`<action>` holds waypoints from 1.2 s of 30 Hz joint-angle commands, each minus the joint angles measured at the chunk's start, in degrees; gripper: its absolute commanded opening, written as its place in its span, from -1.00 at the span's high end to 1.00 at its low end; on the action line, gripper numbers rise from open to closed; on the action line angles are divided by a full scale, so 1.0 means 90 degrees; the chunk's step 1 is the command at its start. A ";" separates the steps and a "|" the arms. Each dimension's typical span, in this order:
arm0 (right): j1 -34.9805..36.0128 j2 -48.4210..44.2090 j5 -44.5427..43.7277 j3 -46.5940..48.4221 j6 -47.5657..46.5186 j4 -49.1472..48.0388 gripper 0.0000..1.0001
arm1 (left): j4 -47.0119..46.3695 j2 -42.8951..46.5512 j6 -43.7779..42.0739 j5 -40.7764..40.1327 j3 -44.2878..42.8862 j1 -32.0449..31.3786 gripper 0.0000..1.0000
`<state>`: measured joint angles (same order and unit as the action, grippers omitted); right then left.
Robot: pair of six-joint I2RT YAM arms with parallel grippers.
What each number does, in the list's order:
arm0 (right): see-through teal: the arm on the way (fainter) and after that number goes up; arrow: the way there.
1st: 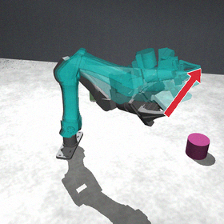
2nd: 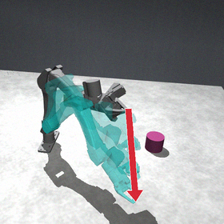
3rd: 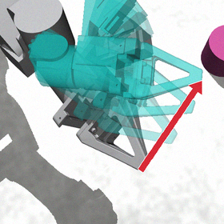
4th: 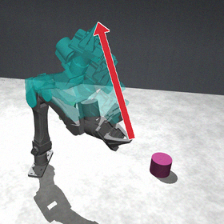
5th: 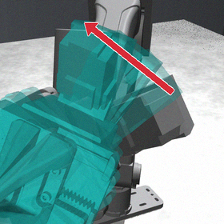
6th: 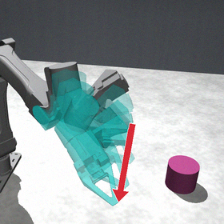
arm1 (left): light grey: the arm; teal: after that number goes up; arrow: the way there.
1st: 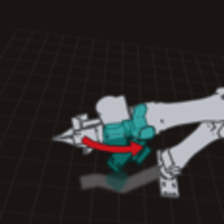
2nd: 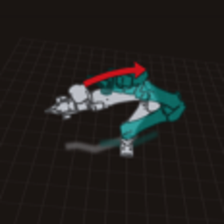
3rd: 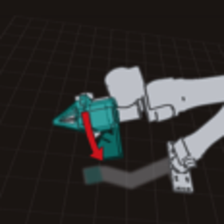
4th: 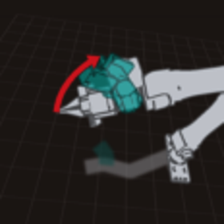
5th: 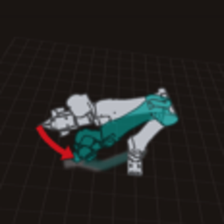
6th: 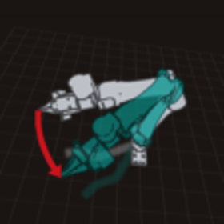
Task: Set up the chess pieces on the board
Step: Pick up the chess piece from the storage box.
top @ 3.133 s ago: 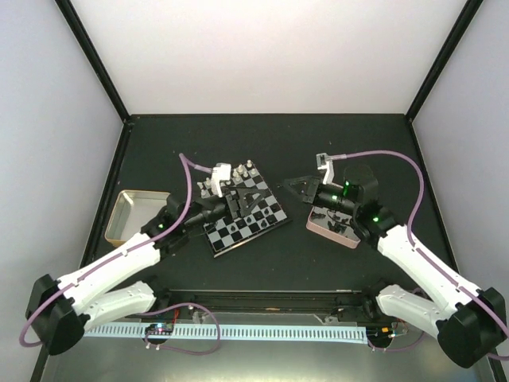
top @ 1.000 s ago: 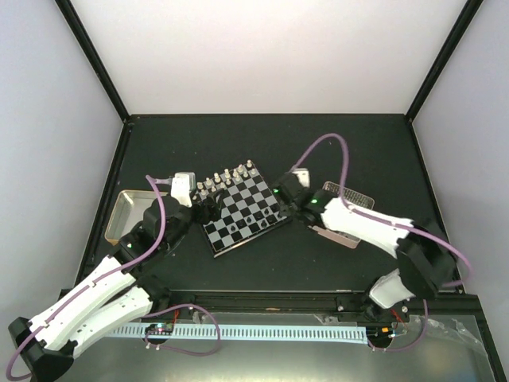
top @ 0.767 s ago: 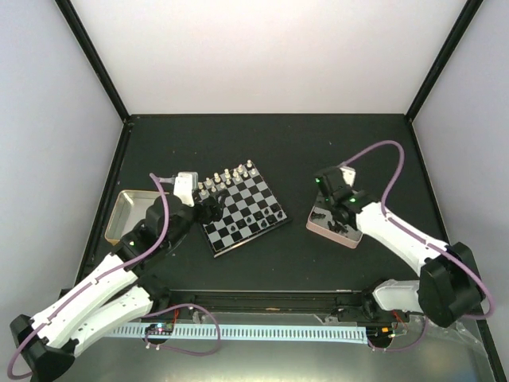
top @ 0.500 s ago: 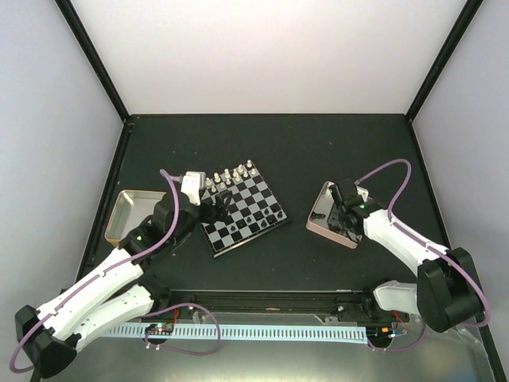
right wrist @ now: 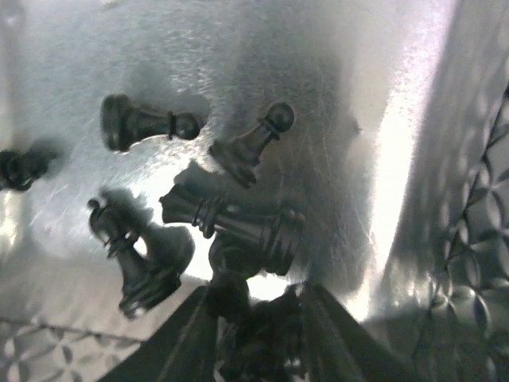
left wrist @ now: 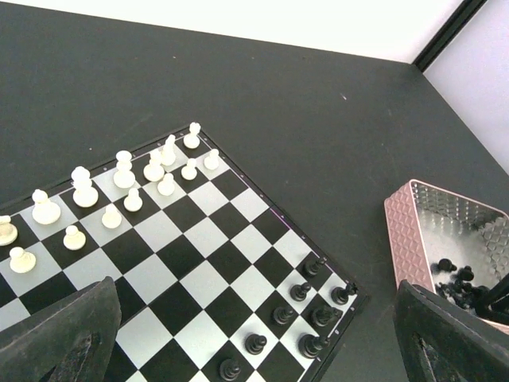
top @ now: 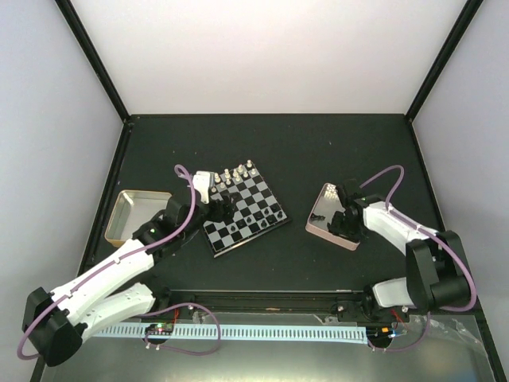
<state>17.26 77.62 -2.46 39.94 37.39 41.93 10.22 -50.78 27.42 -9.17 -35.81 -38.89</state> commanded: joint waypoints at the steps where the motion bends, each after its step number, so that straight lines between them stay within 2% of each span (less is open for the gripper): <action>1: -0.0120 0.0375 0.0398 0.0219 -0.0224 -0.0123 0.47 | -0.0339 -0.0019 0.0063 0.0022 0.0024 0.0113 -0.90; 5: -0.0129 0.0801 0.0401 0.0468 -0.0262 -0.0254 0.56 | -0.0427 -0.0057 0.0037 0.0052 0.0006 0.0186 -0.90; 12: -0.0130 0.1235 -0.0235 0.1057 -0.0320 -0.0625 0.55 | -0.0489 -0.0278 -0.0009 0.0254 -0.0055 0.0312 -0.90; 18: -0.0130 0.1407 -0.0507 0.1465 -0.0469 -0.0827 0.39 | -0.0383 -0.0374 0.0016 0.0387 -0.0152 0.0360 -0.88; 23: -0.0130 0.1362 -0.0567 0.1400 -0.0460 -0.0767 0.32 | -0.0374 -0.0351 0.0054 0.0454 -0.0139 0.0382 -0.88; 29: -0.0134 0.1174 -0.0651 0.1145 -0.0404 -0.0569 0.33 | -0.0368 -0.0356 0.0102 0.0537 -0.0142 0.0378 -0.88; 36: -0.0130 0.1014 -0.0252 0.0868 -0.0572 -0.0497 0.38 | -0.0401 -0.0401 0.0160 0.0599 -0.0127 0.0386 -0.88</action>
<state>16.36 88.51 -5.91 48.97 33.26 36.64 7.66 -54.13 28.16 -4.73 -35.40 -35.94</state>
